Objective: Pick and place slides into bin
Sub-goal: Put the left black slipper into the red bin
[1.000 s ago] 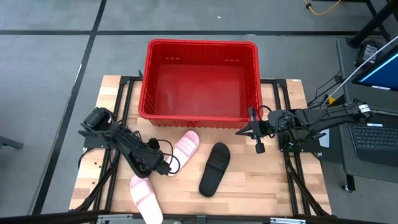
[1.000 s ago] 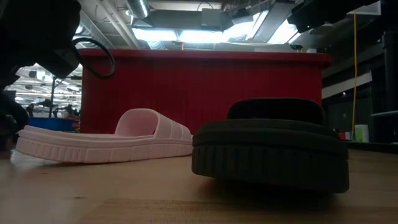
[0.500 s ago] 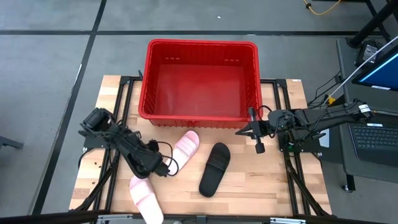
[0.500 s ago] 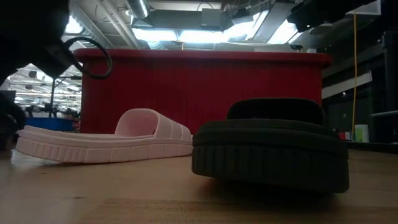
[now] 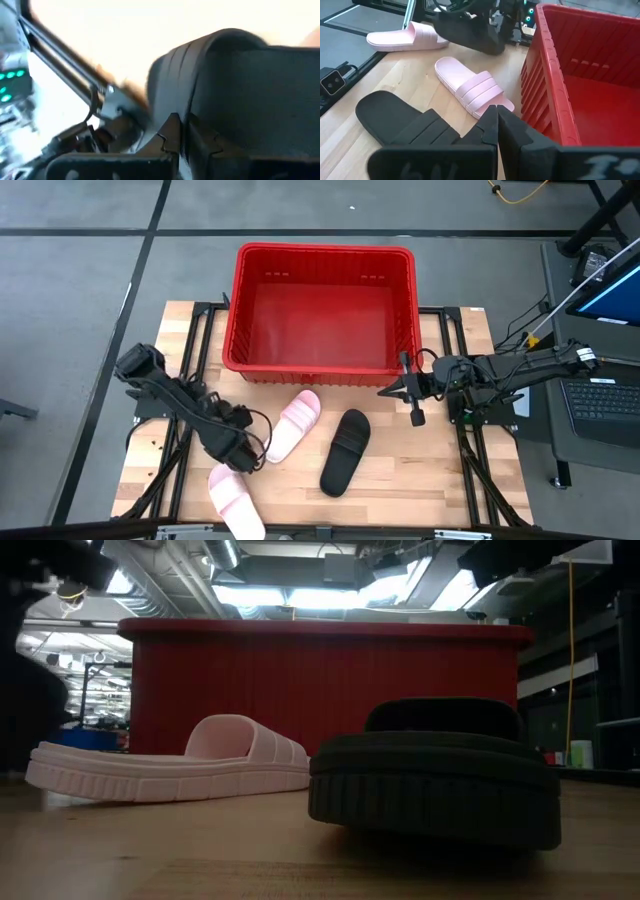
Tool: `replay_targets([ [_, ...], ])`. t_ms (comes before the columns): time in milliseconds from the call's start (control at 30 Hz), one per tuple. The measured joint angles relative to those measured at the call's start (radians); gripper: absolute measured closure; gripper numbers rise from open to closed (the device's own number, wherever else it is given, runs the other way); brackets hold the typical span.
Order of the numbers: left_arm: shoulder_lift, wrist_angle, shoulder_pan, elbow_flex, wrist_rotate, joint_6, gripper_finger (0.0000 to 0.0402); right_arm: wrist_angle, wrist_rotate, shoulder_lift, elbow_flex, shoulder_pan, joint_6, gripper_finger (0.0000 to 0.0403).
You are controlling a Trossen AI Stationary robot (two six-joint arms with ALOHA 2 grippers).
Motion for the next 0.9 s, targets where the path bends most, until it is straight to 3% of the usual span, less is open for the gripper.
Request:
replay_targets([
  [133, -0.043, -0.008, 0.001, 0.02, -0.036, 0.012, 0.0395, 0.006, 0.0, 0.0, 0.0, 0.0, 0.0, 0.0397],
  [300, -0.045, -0.007, -0.019, 0.054, -0.069, 0.19, 0.0397, 0.005, 0.0, 0.0, 0.0, 0.0, 0.0, 0.0397],
  [667, -0.043, -0.005, -0.082, 0.212, -0.384, 0.233, 0.0397, 0.007, 0.0, 0.0, 0.0, 0.0, 0.05, 0.0397],
  [900, -0.043, 0.157, -0.115, 0.287, -0.614, 0.394, 0.0397, 0.008, 0.0, 0.0, 0.0, 0.0, 0.05, 0.0397],
])
